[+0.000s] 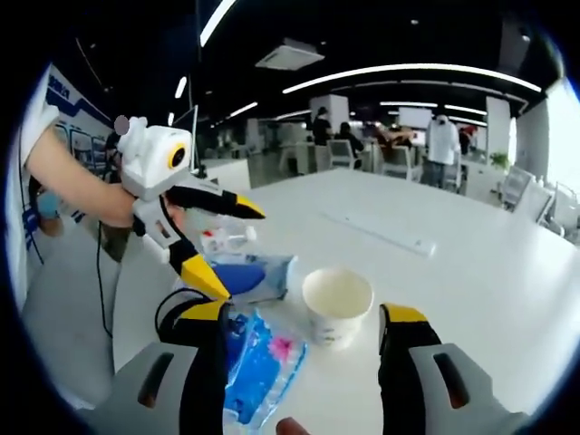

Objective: Arrange the tabletop items into an orderly group along one side of the table until the central work area is clear of visible clutter.

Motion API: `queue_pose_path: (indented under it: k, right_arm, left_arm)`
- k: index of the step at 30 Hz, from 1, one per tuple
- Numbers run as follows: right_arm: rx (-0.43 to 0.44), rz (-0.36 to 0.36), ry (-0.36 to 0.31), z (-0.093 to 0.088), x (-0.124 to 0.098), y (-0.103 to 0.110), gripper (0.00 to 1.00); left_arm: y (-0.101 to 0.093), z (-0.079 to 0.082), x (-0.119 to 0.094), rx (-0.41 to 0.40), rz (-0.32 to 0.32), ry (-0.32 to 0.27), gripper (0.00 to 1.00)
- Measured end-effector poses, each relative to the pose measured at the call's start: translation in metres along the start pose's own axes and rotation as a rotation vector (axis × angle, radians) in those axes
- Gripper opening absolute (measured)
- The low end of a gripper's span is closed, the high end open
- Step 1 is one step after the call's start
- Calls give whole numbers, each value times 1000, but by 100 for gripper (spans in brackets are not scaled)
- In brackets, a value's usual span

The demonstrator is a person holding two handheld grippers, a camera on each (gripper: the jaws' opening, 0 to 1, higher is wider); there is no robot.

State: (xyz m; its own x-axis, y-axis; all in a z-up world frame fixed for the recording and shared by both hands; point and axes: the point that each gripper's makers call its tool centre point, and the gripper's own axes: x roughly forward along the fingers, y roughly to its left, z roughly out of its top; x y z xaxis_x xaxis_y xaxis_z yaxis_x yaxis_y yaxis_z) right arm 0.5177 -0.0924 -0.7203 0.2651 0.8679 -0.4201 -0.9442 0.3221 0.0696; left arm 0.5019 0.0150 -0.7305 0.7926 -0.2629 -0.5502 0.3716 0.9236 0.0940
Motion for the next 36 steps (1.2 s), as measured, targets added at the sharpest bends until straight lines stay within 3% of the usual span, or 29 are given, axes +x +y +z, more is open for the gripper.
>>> queue_pose_path:
  k: [8,24,36]
  right_arm:
    - [-8,-11,23,-3,-8,7,65]
    - [8,-33,27,3,-3,26,64]
    - [-6,-28,55,2,-5,39,63]
  left_arm:
    - [8,-7,-21,-18,25,-1,83]
    - [21,-11,-46,-37,49,-17,82]
    - [40,-27,-69,-56,84,-23,82]
